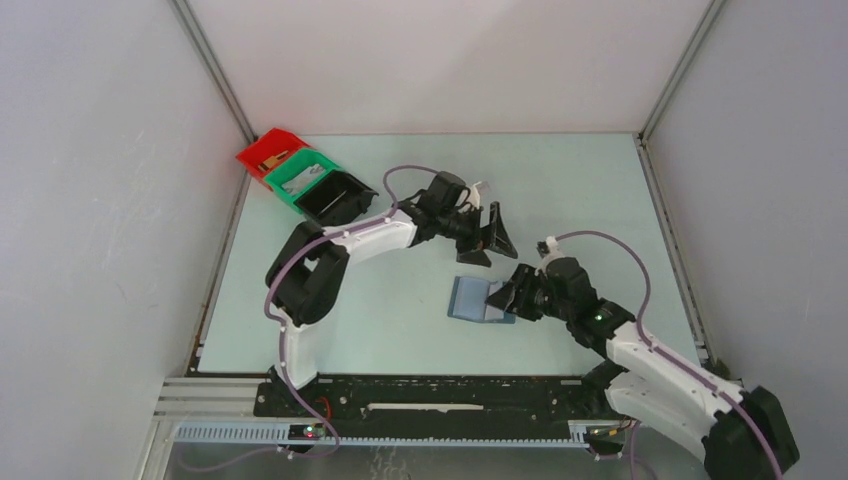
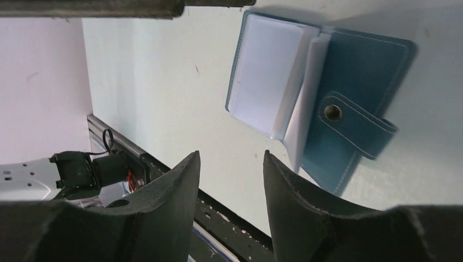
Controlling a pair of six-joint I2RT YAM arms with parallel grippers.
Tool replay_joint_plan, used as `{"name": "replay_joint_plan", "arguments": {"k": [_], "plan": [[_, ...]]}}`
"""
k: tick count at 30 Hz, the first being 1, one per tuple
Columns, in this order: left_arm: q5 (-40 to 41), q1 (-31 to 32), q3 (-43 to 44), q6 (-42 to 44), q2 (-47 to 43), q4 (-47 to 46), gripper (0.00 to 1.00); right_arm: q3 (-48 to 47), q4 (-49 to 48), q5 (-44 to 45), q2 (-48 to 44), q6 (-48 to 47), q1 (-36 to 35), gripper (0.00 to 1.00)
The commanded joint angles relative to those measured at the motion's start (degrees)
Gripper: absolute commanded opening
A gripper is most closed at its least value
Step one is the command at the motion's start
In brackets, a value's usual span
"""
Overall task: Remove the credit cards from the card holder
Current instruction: Open the card holder at the center of the board.
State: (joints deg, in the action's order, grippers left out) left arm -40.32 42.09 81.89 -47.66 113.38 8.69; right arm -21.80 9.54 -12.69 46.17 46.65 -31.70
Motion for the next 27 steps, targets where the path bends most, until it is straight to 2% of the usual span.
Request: {"name": "replay_joint_plan", "arguments": {"k": [1, 3, 11, 17, 27], "plan": [[3.5, -2.4, -4.0, 0.1, -6.8, 2.7, 0.97, -2.9, -8.6, -1.4, 7.3, 0.7, -1.8, 0.55], [4.2, -2.7, -5.1, 0.9, -7.4, 5.9, 0.96, -3.3, -9.0, -1.0, 10.7, 0.7, -1.7, 0.54], [4.1, -2.3, -11.3, 0.2, -8.3, 4.2, 0.96, -1.9, -3.8, 5.2, 14.4, -0.8, 4.6, 0.52], [3.7, -2.3, -14.5, 0.0, -7.2, 2.5, 0.96, 2.6, -5.3, 1.9, 16.0, -1.6, 11.1, 0.52], [4.1, -1.7, -14.5, -0.3, -5.8, 2.2, 0.96, 3.2, -7.1, 0.8, 18.2, -2.0, 11.8, 0.52]]}}
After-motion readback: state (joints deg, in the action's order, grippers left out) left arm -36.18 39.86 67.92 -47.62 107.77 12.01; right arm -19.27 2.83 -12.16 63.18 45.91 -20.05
